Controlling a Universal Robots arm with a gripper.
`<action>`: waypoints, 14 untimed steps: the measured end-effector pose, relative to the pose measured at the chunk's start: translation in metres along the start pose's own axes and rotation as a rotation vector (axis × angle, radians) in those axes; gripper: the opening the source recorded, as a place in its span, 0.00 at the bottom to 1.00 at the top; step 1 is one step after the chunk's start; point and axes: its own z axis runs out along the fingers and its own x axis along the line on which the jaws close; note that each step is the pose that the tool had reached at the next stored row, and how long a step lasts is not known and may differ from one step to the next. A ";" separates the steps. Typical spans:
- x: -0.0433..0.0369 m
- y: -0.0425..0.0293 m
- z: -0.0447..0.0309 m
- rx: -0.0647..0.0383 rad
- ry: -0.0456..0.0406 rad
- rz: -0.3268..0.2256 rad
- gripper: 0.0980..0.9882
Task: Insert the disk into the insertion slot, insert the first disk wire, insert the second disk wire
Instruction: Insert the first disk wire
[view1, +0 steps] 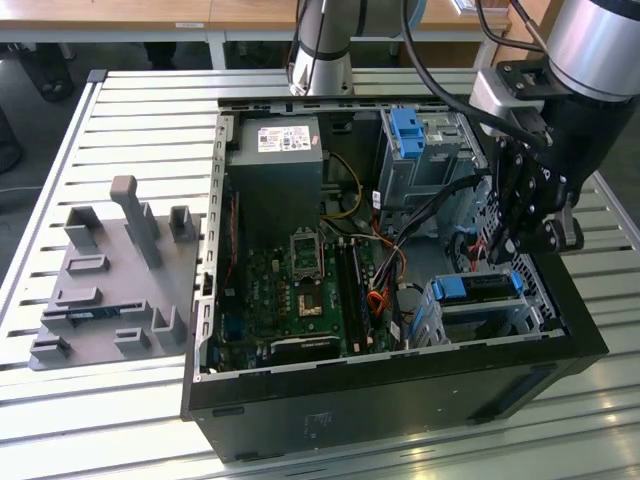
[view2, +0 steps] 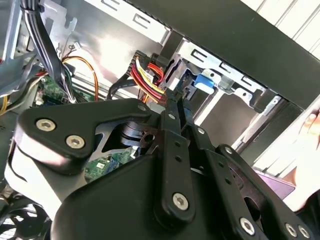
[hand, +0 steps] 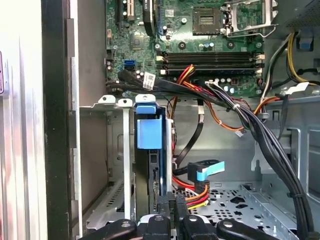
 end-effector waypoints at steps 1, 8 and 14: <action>0.0008 0.0005 0.0002 0.001 -0.0001 -0.002 0.07; 0.0032 0.0032 0.0026 0.015 -0.0006 -0.005 0.07; 0.0038 0.0089 0.0049 0.032 -0.0012 -0.007 0.07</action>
